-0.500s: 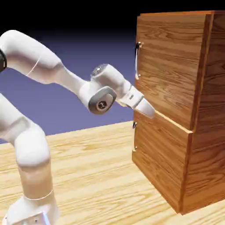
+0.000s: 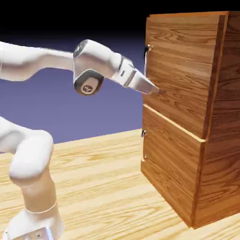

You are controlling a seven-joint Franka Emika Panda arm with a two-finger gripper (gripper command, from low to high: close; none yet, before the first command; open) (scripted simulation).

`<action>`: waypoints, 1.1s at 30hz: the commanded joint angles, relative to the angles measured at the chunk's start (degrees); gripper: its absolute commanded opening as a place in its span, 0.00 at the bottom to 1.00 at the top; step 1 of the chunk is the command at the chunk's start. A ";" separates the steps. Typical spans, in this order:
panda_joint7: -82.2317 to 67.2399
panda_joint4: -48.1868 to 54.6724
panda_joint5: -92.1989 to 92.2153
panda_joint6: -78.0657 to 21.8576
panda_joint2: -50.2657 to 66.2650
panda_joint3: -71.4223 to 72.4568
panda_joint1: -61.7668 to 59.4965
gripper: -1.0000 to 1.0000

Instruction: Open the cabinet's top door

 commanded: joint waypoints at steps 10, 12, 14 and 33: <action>-9.72 3.18 24.93 -4.98 -12.82 12.57 -12.06 0.50; -11.66 3.81 29.91 -5.98 -15.38 15.08 -14.47 0.50; -13.60 4.45 34.89 -6.98 -17.94 17.60 -16.88 0.50; -29.77 12.34 75.64 -15.31 -36.47 37.71 -39.34 0.50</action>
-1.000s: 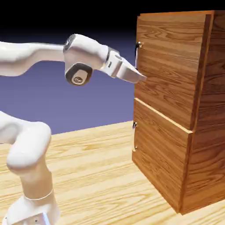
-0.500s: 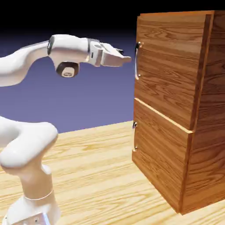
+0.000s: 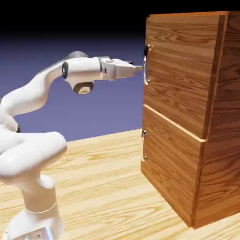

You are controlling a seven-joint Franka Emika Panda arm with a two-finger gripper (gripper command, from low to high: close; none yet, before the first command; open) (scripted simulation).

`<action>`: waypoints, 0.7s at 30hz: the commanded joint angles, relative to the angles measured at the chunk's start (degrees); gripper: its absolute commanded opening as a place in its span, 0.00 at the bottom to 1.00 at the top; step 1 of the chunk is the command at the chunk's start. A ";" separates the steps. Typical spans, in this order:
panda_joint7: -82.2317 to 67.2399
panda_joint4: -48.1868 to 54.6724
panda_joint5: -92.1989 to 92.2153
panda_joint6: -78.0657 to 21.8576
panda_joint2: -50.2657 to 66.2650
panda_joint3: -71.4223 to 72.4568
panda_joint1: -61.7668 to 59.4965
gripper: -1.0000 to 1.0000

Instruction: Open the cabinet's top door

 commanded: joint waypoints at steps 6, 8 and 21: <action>-3.57 1.62 4.34 -2.77 0.76 0.04 -3.22 0.00; -7.07 -2.54 5.50 -6.55 0.09 -2.51 0.34 0.00; -22.12 -23.18 -5.44 -30.33 -2.51 -27.69 16.95 0.00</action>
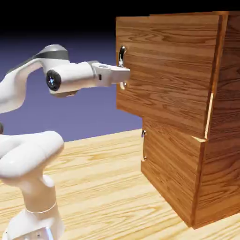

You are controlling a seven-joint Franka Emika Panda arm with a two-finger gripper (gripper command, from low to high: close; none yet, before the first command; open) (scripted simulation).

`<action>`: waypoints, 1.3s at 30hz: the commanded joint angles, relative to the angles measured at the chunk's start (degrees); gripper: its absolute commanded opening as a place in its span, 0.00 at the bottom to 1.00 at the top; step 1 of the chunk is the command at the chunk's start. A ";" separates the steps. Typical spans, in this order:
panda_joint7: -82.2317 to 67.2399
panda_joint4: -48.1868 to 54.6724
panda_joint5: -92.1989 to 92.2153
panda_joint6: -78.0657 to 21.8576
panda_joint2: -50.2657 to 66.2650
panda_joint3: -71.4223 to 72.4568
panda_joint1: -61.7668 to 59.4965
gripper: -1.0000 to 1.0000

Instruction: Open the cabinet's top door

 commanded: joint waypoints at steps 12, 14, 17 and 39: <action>-7.33 -4.00 -19.57 -15.59 3.35 -24.93 2.10 0.00; -8.60 -3.74 -23.08 -18.11 4.80 -29.08 2.18 0.00; -10.61 -2.86 -28.45 -21.96 7.57 -35.31 2.46 0.00; -27.01 27.89 -63.97 -56.61 43.80 -80.68 27.99 0.00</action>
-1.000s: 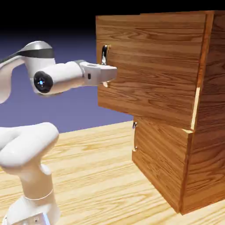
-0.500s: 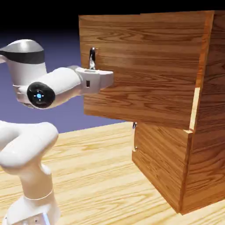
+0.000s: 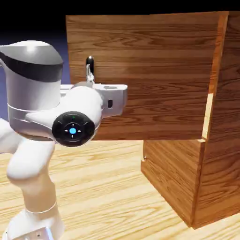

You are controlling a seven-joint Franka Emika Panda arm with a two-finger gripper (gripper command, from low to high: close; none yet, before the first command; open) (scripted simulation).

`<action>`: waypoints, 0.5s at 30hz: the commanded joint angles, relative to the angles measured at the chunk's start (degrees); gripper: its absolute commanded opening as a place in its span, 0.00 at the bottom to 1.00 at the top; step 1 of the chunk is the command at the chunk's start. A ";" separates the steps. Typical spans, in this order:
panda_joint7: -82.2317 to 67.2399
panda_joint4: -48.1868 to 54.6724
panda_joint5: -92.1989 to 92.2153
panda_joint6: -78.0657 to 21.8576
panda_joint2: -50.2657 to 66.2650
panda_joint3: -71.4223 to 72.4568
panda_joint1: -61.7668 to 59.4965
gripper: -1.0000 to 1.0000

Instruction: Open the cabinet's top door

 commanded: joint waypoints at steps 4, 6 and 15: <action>-1.84 7.53 -2.87 -5.87 4.94 -7.37 8.31 0.00; -2.55 11.01 -3.96 -8.48 6.84 -10.91 12.46 0.00; -3.55 22.84 -7.10 -16.35 10.59 -23.88 28.60 1.00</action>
